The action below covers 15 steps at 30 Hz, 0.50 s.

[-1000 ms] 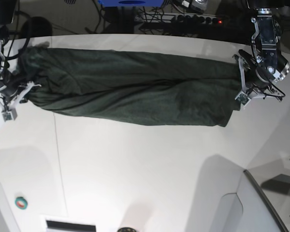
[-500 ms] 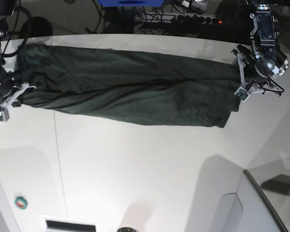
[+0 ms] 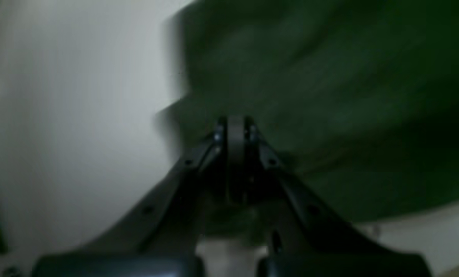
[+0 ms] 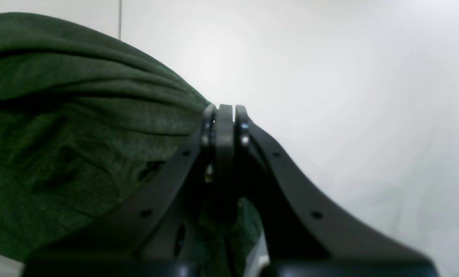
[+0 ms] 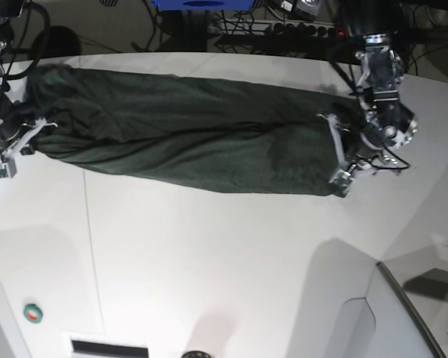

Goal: Layout the t-shirt on the table in an organized manner, then fold the t-shirt properly
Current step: 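Lift and roll the shirt edge over with both grippers, folding lengthwise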

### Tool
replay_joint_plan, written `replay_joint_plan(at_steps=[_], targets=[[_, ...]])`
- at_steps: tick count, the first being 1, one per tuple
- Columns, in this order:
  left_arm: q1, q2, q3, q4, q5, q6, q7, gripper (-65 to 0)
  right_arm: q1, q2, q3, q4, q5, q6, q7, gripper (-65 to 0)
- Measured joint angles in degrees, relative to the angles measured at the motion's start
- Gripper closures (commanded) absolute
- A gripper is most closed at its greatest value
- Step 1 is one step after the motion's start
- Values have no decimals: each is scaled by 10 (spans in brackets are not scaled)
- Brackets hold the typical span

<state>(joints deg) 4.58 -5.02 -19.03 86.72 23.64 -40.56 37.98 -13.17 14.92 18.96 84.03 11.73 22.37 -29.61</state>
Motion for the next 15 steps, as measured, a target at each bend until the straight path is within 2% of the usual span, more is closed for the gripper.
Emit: replay_joint_plan(at_steps=[4,6,9,12,15], targets=[[-3,-10,4,-93,16,72,-87,0,-3,0,-1,31,-3,0,-3,0],[2,-24,10,-111,8,76,-111,0,-10,1,-1,68,-1,0,0,0],[9,-33,9,-109,2,76,-112,0,-30,3,-1,105,0,0,-5,0],[30,-44,9,-90,2,74,-108,0,-40,-1,-1,107,-2,1,-45,0],[37,-52,7,-81,16,74,-101,0,-39,-1,-1,104,0,0,-40,0]])
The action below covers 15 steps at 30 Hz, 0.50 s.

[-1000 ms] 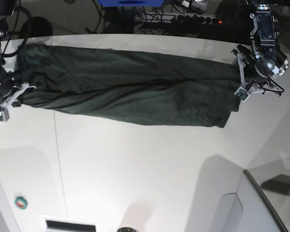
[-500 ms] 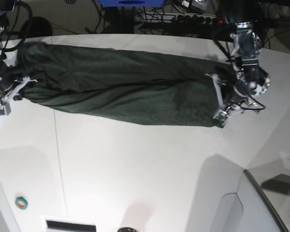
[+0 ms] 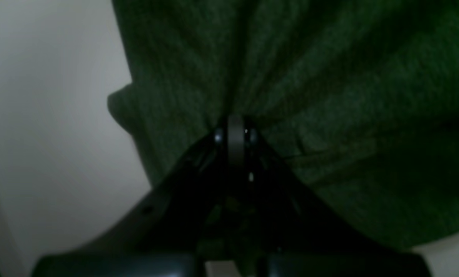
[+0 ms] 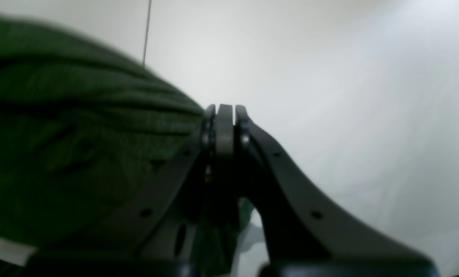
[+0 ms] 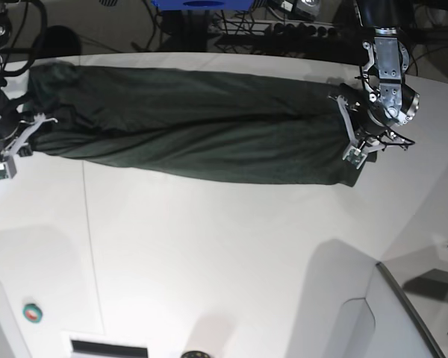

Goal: Layout the t-shirt on the table in an organized manner, then fold the t-shirt properly
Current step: 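Lift and roll the shirt edge over with both grippers, folding lengthwise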

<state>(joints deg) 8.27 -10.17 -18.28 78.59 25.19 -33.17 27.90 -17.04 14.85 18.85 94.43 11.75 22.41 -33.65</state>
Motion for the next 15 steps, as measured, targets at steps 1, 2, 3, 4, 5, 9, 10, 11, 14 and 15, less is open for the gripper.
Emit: replay_joint_plan(at_steps=[1,2,3,4,5,9,10,11,14,15], targets=[[-1,-4,0,0,-2,0,0,0,1,0,0,-4,0,0,2,0],[-2,-6,-6,0,-6,0,-1,0,2,0,0,-11,1,0,2,0],[-3,-6,-15,0,-6,0,0,0,1,0,0,-17,0,0,1,0],[-3,-8,-24,-1,-6,0,0,0,-1,0,0,-21,0,0,-1,0],[-3,-8,-32,-1,-6,0,0,0,-4,0,0,-25,-1,0,-2,0],[-2,-11,-44,-1,-2,2,2,0,-16,-2,0,-34,0,0,-3,0],[-2,-10,-43,-1,-1,2,2,0,-18,-4,0,-35,0,-1,0,-3],[-2,-9,-42,-1,-1,2,1,0,-20,-8,1,-37,-1,0,0,-12],[-2,-8,-42,2,-3,0,2,0,-23,-24,0,-38,0,0,-36,-129],[-1,-8,-42,8,-3,0,2,0,-22,-27,-1,-38,0,0,-53,-174]])
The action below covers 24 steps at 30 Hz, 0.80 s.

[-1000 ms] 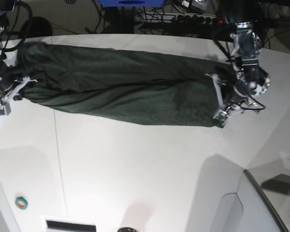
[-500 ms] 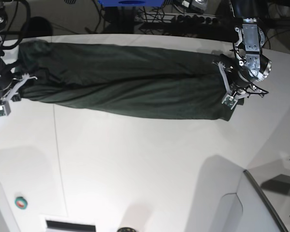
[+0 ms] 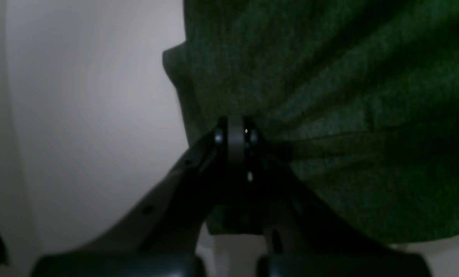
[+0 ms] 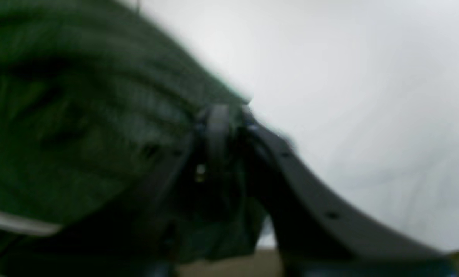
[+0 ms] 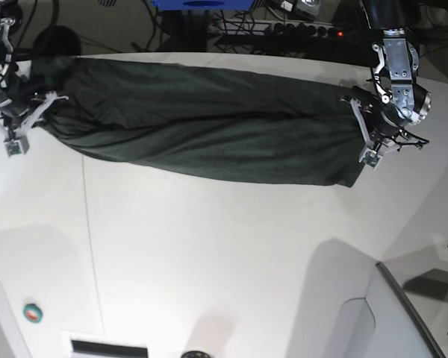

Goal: Layout the t-shirt on the table in an organized manner, then fold the t-shirt properly
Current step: 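Lift and roll the shirt edge over with both grippers, folding lengthwise, then pull both shirt ends apart with both grippers to straighten the fold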

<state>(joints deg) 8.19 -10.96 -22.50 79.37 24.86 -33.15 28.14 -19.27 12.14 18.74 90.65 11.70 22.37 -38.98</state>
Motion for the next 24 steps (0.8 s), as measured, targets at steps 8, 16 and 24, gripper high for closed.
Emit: replay_joint_plan(at_steps=[8,16,24], targets=[[57,27,5,108,-3,0,1,0,-40,1,4,107,-1,-3,-13,-207],[79,29,22,65,-5,1,-1,0,-80,-28,-49,146,4,-2,-13,-186],[75,28,19,38,-5,2,-10,0,-15,-25,-80,8,-1,0,-13,-12]])
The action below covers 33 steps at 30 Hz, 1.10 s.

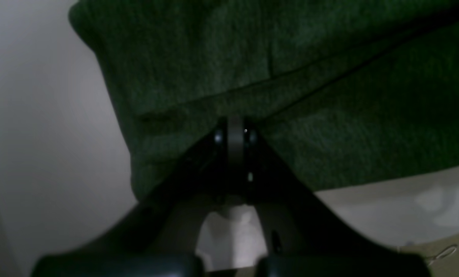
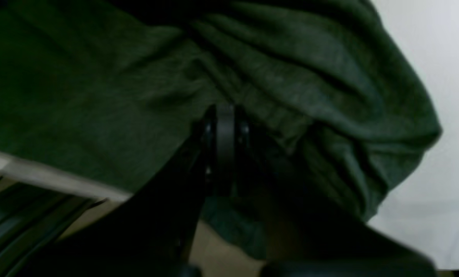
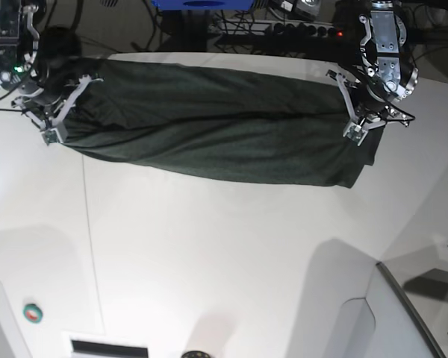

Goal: Layout the t-shirt on the table in an organized manner, then fold the t-shirt properly
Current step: 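Pull both shirt ends apart with both grippers to straighten the fold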

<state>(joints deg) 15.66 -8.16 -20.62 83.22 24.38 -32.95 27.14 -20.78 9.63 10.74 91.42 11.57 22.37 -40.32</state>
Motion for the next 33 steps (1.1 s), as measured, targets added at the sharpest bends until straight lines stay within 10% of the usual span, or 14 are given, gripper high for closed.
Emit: replay_joint_plan(at_steps=[17,22,27,33], targets=[[-60,-10,-3,-62,-4,12,-9,0,203,22,-2,-245,18,5,53,-2],[-43,-5,-2,-26,-3,0,6,0,158,27,-4,-164,-2,2,1,-18],[-27,-5,-9,1,-3,-1,9,0,92,25,-4,-6,2,-1,-37,-192],[-24,-2,-50,12,2,0,10,0,121,19,-3,-2,-1,-3,-40,-200]])
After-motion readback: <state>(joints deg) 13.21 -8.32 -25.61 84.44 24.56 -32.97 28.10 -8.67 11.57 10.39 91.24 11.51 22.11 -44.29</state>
